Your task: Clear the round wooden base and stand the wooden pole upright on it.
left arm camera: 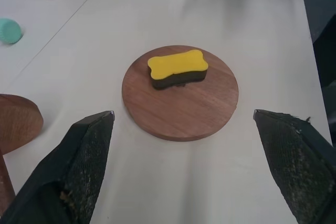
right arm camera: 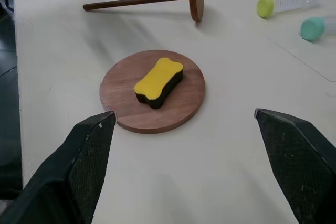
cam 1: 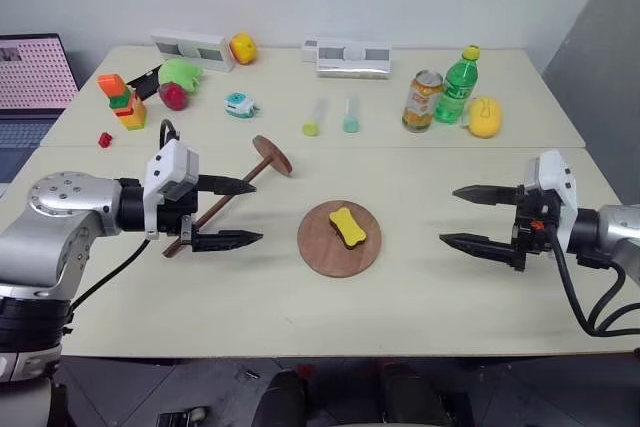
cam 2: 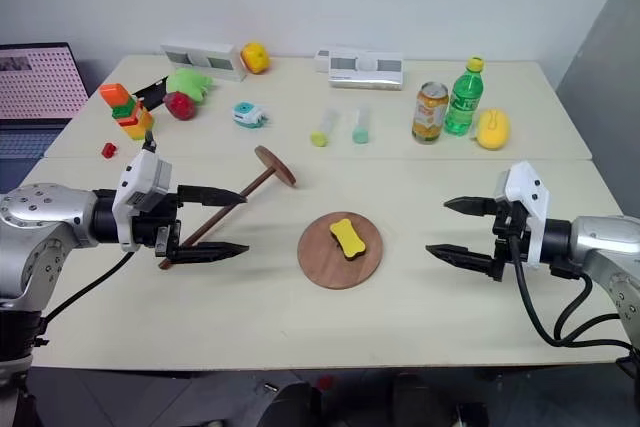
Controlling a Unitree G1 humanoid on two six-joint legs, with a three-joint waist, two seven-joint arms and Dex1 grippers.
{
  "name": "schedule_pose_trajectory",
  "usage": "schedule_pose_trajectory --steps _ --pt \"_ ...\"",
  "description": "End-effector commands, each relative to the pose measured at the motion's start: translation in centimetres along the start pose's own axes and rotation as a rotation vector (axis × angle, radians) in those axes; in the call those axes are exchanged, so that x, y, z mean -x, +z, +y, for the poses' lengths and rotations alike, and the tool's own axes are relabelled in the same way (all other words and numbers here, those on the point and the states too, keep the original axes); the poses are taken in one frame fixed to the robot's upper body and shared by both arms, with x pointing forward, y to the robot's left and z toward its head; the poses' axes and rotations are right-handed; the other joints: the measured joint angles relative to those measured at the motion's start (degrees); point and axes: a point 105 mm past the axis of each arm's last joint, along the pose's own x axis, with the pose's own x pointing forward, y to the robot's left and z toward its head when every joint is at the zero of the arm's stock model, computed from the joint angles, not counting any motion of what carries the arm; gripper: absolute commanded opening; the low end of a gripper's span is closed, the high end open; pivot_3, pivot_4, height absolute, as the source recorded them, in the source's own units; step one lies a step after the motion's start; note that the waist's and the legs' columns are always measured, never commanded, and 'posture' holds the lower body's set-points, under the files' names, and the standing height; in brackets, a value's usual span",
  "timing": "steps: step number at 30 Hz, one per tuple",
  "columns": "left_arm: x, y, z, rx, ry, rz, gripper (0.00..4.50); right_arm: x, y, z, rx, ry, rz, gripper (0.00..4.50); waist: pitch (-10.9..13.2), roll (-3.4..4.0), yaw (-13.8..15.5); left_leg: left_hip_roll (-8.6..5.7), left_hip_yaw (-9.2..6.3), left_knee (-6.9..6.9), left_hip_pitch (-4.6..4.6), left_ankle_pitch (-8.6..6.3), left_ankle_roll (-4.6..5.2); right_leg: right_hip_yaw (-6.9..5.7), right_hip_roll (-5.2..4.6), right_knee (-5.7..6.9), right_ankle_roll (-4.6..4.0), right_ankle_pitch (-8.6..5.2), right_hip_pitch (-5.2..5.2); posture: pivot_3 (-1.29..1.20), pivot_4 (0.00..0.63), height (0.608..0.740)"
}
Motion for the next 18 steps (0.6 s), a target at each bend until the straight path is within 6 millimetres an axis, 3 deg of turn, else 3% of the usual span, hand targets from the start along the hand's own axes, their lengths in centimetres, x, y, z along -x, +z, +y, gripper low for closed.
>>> schedule_pose_trajectory --steps 1,5,11,18 --pt "0.1 0.9 -0.3 -0.061 -0.002 -0.028 4.45 -1.1 1.3 0.8 0.05 -0.012 -0.034 4.41 0.0 0.0 0.0 0.01 -0.01 0.0 -0.01 0.0 0.0 -0.01 0.0 0.0 0.0 0.0 0.0 0.0 0.15 0.74" --pt "0.2 1.1 -0.3 -0.086 -0.02 -0.038 4.45 -2.6 1.1 1.4 0.031 0.004 -0.036 4.41 0.0 0.0 0.0 0.0 -0.01 0.0 -0.05 0.0 0.0 -0.02 0.0 -0.01 0.0 0.0 -0.02 0.0 0.15 0.74" --pt "-0.7 1.2 -0.9 -0.123 -0.098 -0.039 4.45 -7.8 -1.2 1.0 0.021 -0.064 0.057 4.41 0.0 -0.01 -0.3 0.0 -0.01 0.02 -0.03 0.01 0.0 -0.01 0.01 0.05 0.0 0.0 -0.06 0.0 0.15 0.74" --pt "-1.2 1.0 -1.3 -0.119 -0.129 -0.03 4.45 -12.6 -2.0 1.7 -0.079 -0.112 0.121 4.41 0.01 0.0 -0.46 0.0 -0.05 0.04 -0.32 0.02 -0.02 -0.04 0.02 0.08 -0.01 0.0 -0.34 0.0 0.15 0.74"
